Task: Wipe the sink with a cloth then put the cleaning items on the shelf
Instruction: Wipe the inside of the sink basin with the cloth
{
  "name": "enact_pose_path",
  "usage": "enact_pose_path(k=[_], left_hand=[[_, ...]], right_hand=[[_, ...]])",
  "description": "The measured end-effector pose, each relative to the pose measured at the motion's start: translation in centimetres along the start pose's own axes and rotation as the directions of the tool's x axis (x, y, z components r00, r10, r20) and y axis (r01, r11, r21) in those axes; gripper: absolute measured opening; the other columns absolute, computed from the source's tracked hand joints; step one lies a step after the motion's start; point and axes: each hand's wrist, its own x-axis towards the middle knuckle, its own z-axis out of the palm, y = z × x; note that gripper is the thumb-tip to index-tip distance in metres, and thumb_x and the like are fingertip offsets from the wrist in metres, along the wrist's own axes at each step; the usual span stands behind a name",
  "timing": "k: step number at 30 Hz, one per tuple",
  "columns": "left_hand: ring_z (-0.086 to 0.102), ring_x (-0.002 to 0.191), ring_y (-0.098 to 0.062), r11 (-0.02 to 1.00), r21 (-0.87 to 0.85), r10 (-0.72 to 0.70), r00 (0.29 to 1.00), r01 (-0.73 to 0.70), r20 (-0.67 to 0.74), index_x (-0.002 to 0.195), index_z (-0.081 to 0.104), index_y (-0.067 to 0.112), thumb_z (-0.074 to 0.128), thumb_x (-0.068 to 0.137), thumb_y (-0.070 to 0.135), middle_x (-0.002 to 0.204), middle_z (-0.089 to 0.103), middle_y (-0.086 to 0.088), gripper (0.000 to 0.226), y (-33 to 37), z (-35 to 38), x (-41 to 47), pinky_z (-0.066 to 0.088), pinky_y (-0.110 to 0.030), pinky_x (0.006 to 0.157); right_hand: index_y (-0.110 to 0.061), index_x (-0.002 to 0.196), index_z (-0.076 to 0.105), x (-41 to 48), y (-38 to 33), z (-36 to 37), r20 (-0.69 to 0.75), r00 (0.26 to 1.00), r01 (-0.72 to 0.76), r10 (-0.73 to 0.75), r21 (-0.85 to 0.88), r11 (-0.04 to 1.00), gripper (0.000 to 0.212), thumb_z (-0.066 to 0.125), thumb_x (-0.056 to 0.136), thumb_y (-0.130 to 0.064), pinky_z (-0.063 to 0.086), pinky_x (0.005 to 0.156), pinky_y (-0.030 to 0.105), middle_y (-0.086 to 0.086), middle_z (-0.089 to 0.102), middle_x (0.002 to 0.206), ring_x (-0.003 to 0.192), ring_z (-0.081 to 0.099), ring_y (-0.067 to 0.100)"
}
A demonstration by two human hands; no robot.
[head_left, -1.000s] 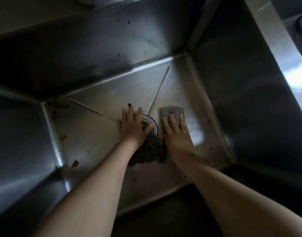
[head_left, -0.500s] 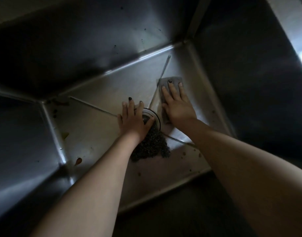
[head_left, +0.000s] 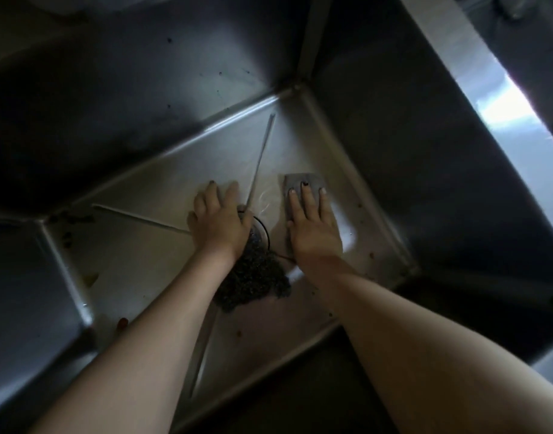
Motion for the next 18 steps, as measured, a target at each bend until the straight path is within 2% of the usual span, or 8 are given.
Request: enact_pose_path(k=[3,5,8,11,13,16,18], left_hand=[[-0.002,0.141,-0.034,0.997,0.006,0.074,0.988,-0.076,0.137,0.144,0.017,0.038,0.04,0.092,0.043,0.156,-0.003,-0.004,0.057,1.9,0.0,1.2,0.011,-0.054,0.111],[-0.009,0.141,-0.036,0.995,-0.001,0.099,0.971,-0.101,0.217,0.143,0.012,0.042,0.041,0.091,0.047,0.156,-0.011,-0.002,0.06,3.0,0.3,1.4,0.008,-0.058,0.11],[-0.018,0.139,-0.039,0.991,0.063,0.096,0.961,-0.116,0.261,0.144,0.006,0.043,0.045,0.089,0.052,0.154,-0.019,-0.001,0.068,3.2,0.8,1.3,0.005,-0.062,0.11],[-0.018,0.138,-0.04,0.99,0.08,0.089,0.958,-0.115,0.274,0.144,0.006,0.042,0.046,0.088,0.052,0.154,-0.019,-0.002,0.069,3.2,0.7,1.3,0.006,-0.063,0.109],[-0.017,0.138,-0.041,0.988,0.095,0.096,0.958,-0.126,0.27,0.144,0.007,0.042,0.045,0.089,0.052,0.155,-0.017,-0.003,0.068,3.2,0.5,1.2,0.008,-0.064,0.108],[-0.018,0.138,-0.041,0.986,0.094,0.104,0.956,-0.134,0.274,0.144,0.007,0.042,0.043,0.09,0.052,0.155,-0.014,-0.003,0.066,3.2,0.6,1.2,0.008,-0.065,0.108],[-0.018,0.138,-0.04,0.988,0.091,0.097,0.956,-0.126,0.276,0.144,0.007,0.042,0.043,0.09,0.052,0.155,-0.014,-0.003,0.066,3.2,0.6,1.3,0.008,-0.065,0.108]], right_hand=[[-0.023,0.148,-0.011,-0.2,0.0,0.3,0.019,0.999,-0.038,0.037,0.012,0.999,0.057,0.022,0.101,-0.027,-0.007,0.116,0.036,0.0,-0.018,0.157,0.142,-0.021,0.03],[-0.026,0.147,-0.013,-0.3,0.0,0.2,0.042,0.996,-0.087,0.084,0.065,0.994,0.059,0.024,0.101,-0.027,-0.004,0.117,0.037,-0.003,-0.02,0.156,0.142,-0.023,0.029],[-0.027,0.148,-0.011,-1.3,0.5,0.2,0.068,0.976,-0.214,0.205,0.183,0.96,0.061,0.027,0.1,-0.028,-0.001,0.119,0.04,-0.004,-0.02,0.156,0.142,-0.022,0.028],[-0.021,0.15,-0.001,-3.2,1.2,0.3,-0.024,0.952,-0.286,0.305,0.276,0.917,0.058,0.028,0.1,-0.026,-0.001,0.116,0.042,0.004,-0.007,0.159,0.145,-0.011,0.03],[-0.012,0.149,0.007,-4.2,1.1,0.9,-0.084,0.922,-0.343,0.378,0.275,0.898,0.056,0.03,0.1,-0.023,-0.007,0.114,0.042,0.012,0.002,0.158,0.145,-0.005,0.033],[-0.009,0.149,0.002,-5.5,0.1,1.2,-0.024,0.85,-0.506,0.526,0.241,0.828,0.057,0.028,0.1,-0.024,-0.014,0.112,0.043,0.016,-0.001,0.157,0.144,-0.008,0.034],[0.0,0.147,0.007,-6.1,-0.9,1.2,-0.003,0.864,-0.492,0.504,0.209,0.845,0.057,0.031,0.099,-0.02,-0.013,0.112,0.052,0.024,0.002,0.155,0.142,-0.006,0.042]])
